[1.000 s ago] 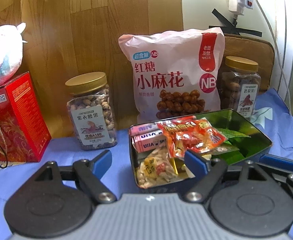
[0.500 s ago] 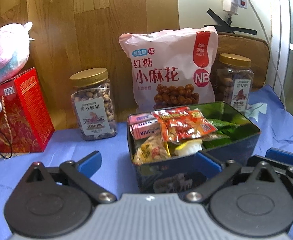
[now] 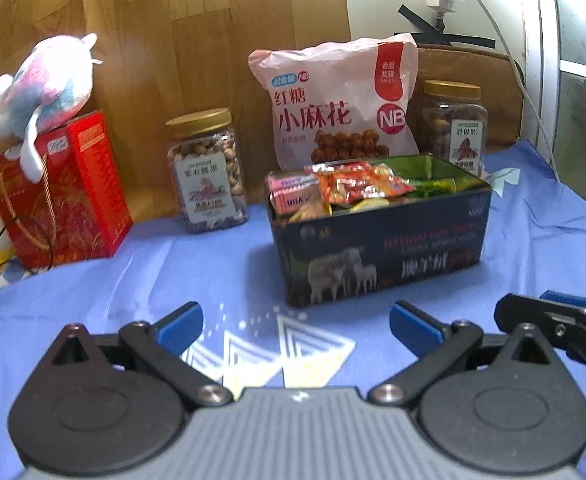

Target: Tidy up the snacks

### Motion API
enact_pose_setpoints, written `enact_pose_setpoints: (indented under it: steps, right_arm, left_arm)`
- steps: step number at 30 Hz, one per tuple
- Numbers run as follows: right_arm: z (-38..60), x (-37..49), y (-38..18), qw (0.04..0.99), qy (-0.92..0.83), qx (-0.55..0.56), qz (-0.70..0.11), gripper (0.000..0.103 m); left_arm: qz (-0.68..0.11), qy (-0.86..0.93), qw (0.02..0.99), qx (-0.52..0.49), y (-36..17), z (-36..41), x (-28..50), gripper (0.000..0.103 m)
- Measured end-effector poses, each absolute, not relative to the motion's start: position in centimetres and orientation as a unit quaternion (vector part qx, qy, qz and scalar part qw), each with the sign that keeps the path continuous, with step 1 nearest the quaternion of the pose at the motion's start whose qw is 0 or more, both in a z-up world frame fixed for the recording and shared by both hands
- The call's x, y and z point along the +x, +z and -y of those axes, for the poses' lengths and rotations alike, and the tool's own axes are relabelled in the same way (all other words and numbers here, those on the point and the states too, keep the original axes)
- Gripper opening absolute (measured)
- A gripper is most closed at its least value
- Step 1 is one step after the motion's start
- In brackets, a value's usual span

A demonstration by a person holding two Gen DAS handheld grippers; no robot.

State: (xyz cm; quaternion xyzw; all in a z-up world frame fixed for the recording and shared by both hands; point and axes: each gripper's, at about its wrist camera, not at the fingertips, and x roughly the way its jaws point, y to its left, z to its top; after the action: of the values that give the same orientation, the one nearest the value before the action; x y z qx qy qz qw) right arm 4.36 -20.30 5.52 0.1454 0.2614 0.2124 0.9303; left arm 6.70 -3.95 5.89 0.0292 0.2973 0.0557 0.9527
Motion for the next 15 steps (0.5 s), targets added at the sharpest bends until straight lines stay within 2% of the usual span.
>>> enact_pose_setpoints:
  steps: [8, 15]
  right_arm:
    - [20.0, 1.4, 4.3, 0.931, 0.217, 0.145, -0.257, 0.070]
    - [20.1, 0.3, 3.4, 0.929, 0.215, 0.156, -0.257, 0.071]
  left_arm:
    - [-0.306, 0.070, 0.949, 0.009, 4.7, 3.5, 3.7, 0.103]
    - [-0.305, 0.107, 0.945, 0.044, 3.7, 4.6, 2.0, 0.103]
